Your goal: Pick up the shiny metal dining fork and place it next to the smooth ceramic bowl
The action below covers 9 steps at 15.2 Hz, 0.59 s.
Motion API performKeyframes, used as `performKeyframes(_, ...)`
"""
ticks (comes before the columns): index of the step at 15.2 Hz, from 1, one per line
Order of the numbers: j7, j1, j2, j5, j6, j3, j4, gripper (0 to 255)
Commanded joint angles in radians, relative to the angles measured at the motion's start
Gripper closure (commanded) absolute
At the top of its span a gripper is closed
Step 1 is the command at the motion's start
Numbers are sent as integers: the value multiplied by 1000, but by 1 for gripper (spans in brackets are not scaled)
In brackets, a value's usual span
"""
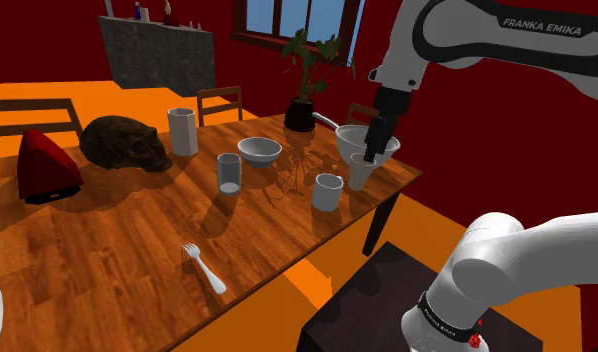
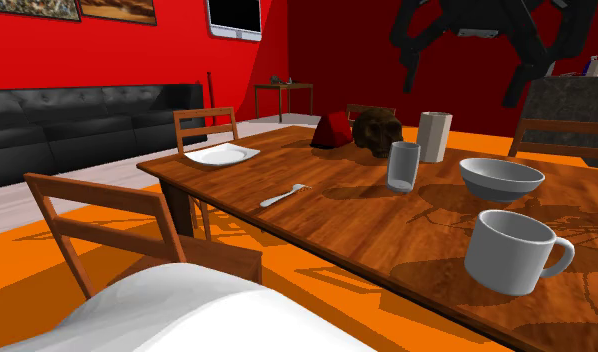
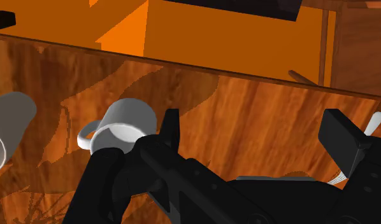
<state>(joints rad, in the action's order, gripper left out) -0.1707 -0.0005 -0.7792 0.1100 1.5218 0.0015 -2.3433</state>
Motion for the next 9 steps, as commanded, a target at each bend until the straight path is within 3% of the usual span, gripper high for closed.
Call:
performKeyframes(1, 0, 0, 0, 0, 0, 0, 0, 0)
performKeyframes(9, 179, 41, 147, 87, 163, 169, -18, 0)
